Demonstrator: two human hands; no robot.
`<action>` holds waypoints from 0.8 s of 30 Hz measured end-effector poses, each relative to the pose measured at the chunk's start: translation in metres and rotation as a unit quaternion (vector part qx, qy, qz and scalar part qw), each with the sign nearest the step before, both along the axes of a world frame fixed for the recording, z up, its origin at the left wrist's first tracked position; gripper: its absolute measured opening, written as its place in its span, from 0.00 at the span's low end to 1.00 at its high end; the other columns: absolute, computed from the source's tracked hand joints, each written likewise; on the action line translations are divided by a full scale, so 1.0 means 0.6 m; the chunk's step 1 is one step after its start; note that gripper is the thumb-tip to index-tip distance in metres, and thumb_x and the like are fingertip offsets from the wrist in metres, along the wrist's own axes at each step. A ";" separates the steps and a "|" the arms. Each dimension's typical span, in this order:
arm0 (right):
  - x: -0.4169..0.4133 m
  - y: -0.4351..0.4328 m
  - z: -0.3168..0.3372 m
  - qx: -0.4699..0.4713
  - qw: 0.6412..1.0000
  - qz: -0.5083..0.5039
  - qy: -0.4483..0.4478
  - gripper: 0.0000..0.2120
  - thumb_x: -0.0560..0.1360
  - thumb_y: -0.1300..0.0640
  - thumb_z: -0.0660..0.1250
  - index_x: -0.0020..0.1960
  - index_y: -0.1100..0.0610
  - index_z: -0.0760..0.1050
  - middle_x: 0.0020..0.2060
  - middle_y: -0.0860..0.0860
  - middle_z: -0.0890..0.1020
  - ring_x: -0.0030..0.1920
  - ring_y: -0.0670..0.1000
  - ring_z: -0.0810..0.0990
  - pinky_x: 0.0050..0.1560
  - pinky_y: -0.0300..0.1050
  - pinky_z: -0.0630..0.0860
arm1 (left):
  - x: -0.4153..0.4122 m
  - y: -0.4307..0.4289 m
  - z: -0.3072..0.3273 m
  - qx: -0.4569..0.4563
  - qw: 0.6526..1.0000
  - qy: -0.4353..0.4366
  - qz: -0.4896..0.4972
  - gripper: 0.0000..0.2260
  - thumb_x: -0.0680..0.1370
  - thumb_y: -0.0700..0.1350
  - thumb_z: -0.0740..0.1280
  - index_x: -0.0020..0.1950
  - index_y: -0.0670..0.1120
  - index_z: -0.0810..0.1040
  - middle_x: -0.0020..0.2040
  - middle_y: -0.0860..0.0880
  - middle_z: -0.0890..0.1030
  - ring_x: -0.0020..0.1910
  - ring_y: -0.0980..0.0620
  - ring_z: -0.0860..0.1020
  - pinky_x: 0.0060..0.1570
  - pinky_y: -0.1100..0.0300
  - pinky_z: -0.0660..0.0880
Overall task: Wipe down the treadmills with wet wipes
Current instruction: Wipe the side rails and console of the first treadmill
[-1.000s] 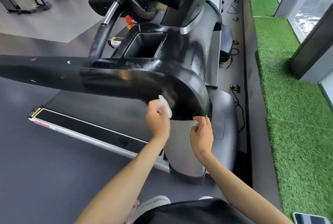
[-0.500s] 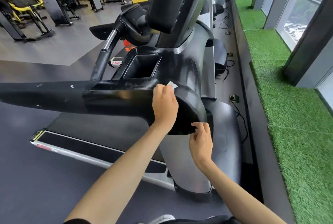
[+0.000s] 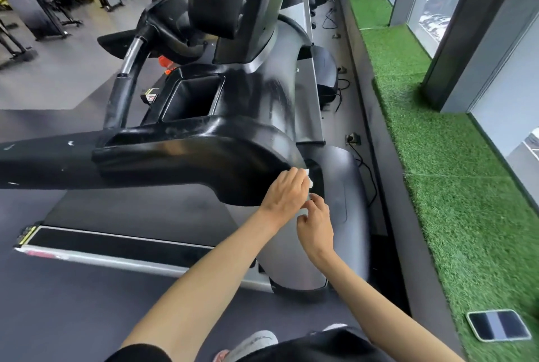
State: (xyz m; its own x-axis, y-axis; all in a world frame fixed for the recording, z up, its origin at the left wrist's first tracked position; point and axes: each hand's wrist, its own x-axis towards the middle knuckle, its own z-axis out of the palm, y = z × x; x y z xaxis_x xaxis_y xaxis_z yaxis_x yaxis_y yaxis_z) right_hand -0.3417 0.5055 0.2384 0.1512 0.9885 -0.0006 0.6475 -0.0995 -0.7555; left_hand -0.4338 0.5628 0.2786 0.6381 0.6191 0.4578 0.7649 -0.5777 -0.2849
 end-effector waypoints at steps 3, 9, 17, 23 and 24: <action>0.010 -0.008 -0.004 -0.002 1.000 0.003 0.000 0.14 0.75 0.68 0.57 0.57 0.60 0.76 0.70 0.48 0.68 0.67 0.49 0.65 0.46 0.39 0.69 | 0.003 -0.009 -0.023 -0.031 0.998 0.060 0.002 0.16 0.80 0.36 0.57 0.38 0.46 0.79 0.35 0.50 0.76 0.34 0.53 0.74 0.34 0.62 0.72; 0.022 -0.031 0.001 -0.032 0.999 -0.006 0.015 0.14 0.77 0.67 0.57 0.57 0.58 0.77 0.71 0.48 0.67 0.68 0.48 0.64 0.51 0.42 0.72 | -0.069 -0.010 -0.057 -0.047 0.971 0.224 -0.076 0.05 0.71 0.36 0.70 0.42 0.45 0.83 0.40 0.50 0.80 0.37 0.53 0.77 0.42 0.60 0.75; -0.046 -0.055 0.013 -0.045 0.999 0.018 0.018 0.15 0.76 0.67 0.55 0.56 0.58 0.76 0.68 0.48 0.69 0.64 0.48 0.69 0.50 0.44 0.74 | -0.272 -0.037 -0.026 -0.070 0.943 0.314 0.086 0.09 0.73 0.36 0.66 0.50 0.46 0.81 0.45 0.49 0.78 0.48 0.48 0.77 0.58 0.55 0.72; -0.152 -0.071 0.038 -0.021 0.998 0.060 0.010 0.14 0.77 0.67 0.56 0.56 0.59 0.77 0.61 0.51 0.74 0.61 0.52 0.72 0.50 0.46 0.75 | -0.348 -0.088 0.024 -0.257 0.918 -0.065 0.294 0.12 0.79 0.36 0.59 0.57 0.43 0.79 0.54 0.45 0.75 0.56 0.44 0.74 0.51 0.54 0.68; -0.174 -0.075 0.044 -0.025 0.998 0.062 0.014 0.14 0.76 0.67 0.56 0.56 0.60 0.77 0.60 0.51 0.75 0.60 0.53 0.73 0.50 0.46 0.75 | -0.364 -0.095 0.036 -0.286 0.887 -0.179 0.315 0.12 0.79 0.36 0.58 0.55 0.42 0.79 0.53 0.44 0.76 0.54 0.43 0.75 0.47 0.55 0.68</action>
State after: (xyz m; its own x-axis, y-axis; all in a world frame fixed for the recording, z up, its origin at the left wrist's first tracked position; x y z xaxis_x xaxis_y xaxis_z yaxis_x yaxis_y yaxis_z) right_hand -0.4458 0.4608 0.2649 0.0262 0.9982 -0.0538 0.6367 -0.0582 -0.7689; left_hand -0.6524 0.5061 0.3004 -0.0404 0.9976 0.0566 0.9694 0.0254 0.2442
